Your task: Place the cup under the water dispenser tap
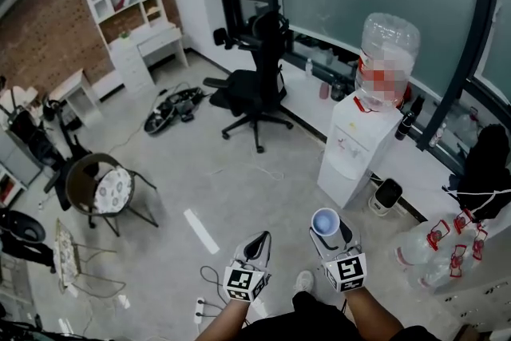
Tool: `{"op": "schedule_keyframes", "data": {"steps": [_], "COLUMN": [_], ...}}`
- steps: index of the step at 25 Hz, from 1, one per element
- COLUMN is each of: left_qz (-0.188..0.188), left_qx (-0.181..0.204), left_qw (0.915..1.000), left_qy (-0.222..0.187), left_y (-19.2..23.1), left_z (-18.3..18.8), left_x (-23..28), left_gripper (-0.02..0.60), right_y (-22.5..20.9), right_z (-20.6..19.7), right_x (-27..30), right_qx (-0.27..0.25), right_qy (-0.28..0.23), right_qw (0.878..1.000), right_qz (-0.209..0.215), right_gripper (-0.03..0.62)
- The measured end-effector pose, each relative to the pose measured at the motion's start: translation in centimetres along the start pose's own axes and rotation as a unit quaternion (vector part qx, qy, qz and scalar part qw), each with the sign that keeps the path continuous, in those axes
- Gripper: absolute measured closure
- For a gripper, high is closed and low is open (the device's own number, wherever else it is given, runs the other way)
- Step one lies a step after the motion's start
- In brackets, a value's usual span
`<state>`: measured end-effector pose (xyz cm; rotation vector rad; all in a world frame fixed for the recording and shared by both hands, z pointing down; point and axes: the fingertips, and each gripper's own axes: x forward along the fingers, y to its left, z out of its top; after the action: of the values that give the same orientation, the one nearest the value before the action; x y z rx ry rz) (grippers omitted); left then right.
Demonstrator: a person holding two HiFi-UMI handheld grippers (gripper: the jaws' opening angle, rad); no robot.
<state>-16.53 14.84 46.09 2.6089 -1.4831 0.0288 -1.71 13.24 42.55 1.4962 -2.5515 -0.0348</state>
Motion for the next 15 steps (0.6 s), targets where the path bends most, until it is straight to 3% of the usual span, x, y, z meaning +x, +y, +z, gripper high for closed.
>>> {"op": "schedule_keyframes", "data": {"steps": [15], "left_qz": [-0.016], "left_qx": [0.020], "left_qw": [0.9996], "left_qy": [-0.010], "left_y": [1.3], "left_z": [2.8], "left_x": [13.8], "left_gripper": [0.565], "right_y": [-11.3], "right_z": [-1.1], "right_x": [8.0], "right_qx": [0.006], "right_qy": [0.014], "right_qw": [1.000], "right_qz": [0.009], "right_gripper": [0.295]}}
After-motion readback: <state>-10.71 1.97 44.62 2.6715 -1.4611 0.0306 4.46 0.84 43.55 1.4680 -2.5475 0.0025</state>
